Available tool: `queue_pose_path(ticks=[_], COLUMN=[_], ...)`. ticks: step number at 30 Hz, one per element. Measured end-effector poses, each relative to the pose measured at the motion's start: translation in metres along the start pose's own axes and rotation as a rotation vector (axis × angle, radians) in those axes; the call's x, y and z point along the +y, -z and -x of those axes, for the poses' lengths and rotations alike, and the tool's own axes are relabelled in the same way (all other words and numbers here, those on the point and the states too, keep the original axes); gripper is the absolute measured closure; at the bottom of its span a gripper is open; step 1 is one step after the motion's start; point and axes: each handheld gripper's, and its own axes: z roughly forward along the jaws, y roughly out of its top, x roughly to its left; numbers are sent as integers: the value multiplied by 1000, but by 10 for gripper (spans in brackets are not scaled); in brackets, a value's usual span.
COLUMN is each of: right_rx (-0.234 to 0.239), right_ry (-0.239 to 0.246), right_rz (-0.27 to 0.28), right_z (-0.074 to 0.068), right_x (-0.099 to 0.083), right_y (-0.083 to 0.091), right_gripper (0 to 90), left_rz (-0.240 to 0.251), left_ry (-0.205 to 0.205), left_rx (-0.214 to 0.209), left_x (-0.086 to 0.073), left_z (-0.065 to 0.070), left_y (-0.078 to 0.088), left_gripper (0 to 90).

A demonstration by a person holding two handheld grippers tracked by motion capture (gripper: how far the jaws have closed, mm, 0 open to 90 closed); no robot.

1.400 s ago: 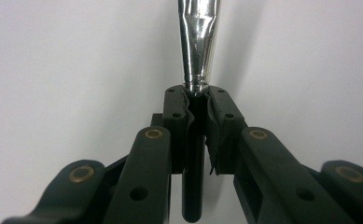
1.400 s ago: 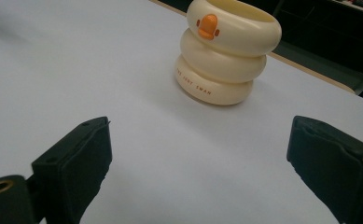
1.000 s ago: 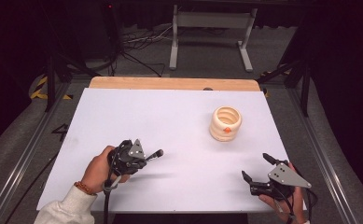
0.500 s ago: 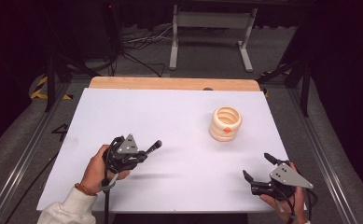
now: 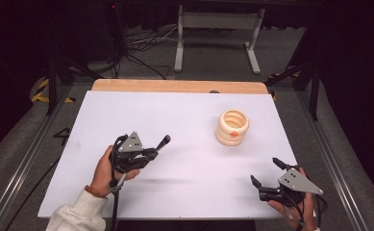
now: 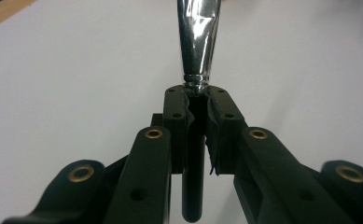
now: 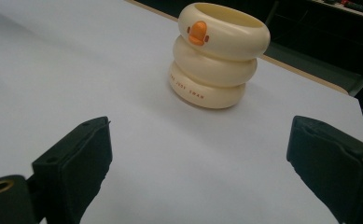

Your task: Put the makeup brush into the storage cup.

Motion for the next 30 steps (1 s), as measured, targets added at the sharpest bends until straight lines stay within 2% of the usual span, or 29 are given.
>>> queue_pose_path(ticks=[4, 15, 30], right_rx=[1, 2, 1], right_ry=[1, 1, 1], right_rz=[0, 0, 3], right_z=[-1, 0, -1], right_x=[0, 0, 0], right_y=[0, 0, -1], right_gripper=[75, 75, 74], left_rz=[12, 99, 217], left_ry=[-7, -4, 2], left_rx=[5, -1, -54], left_x=[5, 18, 41], left_z=[1, 1, 0], left_y=[-4, -9, -30], left_gripper=[795, 795, 795])
